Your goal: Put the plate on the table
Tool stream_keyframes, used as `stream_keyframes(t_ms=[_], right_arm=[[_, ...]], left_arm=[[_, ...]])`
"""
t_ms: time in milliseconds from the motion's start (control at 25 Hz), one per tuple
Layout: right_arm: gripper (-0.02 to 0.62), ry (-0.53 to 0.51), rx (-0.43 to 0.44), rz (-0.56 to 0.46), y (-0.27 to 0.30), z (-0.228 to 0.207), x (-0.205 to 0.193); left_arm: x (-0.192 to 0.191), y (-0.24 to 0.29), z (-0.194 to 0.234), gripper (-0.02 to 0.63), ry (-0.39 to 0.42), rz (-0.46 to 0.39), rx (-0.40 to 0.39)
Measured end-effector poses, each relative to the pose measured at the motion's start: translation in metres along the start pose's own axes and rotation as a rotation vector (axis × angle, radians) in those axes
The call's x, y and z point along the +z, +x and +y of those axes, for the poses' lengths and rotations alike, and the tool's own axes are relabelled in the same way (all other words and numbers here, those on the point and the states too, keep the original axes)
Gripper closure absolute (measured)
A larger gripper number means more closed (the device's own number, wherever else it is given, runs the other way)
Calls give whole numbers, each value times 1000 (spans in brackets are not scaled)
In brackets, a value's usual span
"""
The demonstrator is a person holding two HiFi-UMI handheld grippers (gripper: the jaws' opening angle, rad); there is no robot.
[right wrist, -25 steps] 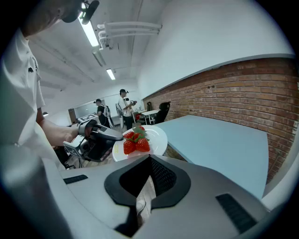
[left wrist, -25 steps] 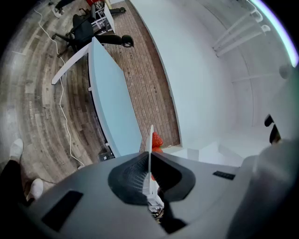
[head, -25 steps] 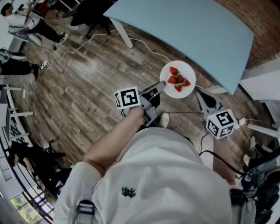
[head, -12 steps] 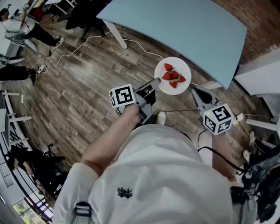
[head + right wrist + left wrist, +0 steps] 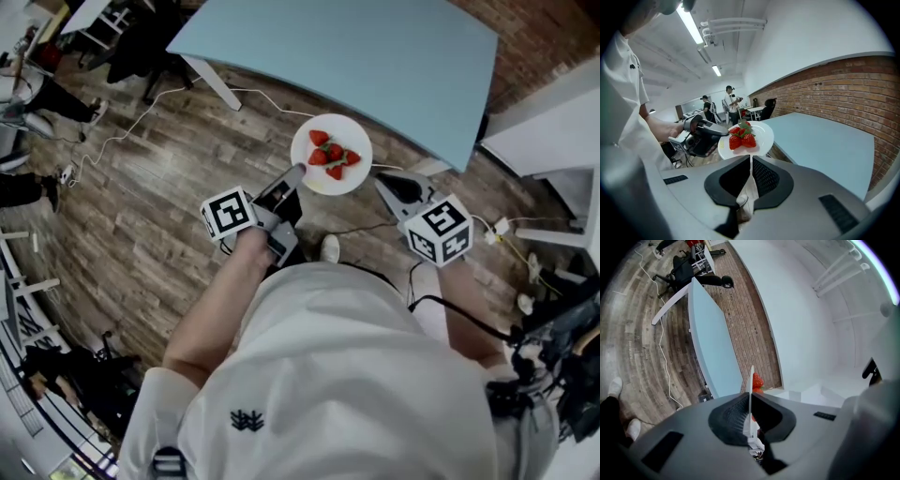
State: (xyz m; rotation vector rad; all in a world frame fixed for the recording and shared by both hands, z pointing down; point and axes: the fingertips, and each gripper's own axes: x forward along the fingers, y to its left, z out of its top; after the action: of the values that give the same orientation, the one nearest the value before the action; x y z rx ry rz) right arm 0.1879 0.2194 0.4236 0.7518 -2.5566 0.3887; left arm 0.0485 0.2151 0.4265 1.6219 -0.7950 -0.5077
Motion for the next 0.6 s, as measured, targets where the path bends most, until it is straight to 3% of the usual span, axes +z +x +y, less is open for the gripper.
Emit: stream_keyframes(t_ms=[200, 440, 600], right_arm=[[586, 6, -15, 16, 7, -15, 8], [586, 0, -51, 28, 28, -23, 32], [586, 12, -70, 40, 58, -52, 38]], left_arm=[[14, 15, 6, 594, 3, 14, 11], [49, 23, 6, 594, 25, 28, -30], [82, 42, 36, 594, 24, 39, 35]])
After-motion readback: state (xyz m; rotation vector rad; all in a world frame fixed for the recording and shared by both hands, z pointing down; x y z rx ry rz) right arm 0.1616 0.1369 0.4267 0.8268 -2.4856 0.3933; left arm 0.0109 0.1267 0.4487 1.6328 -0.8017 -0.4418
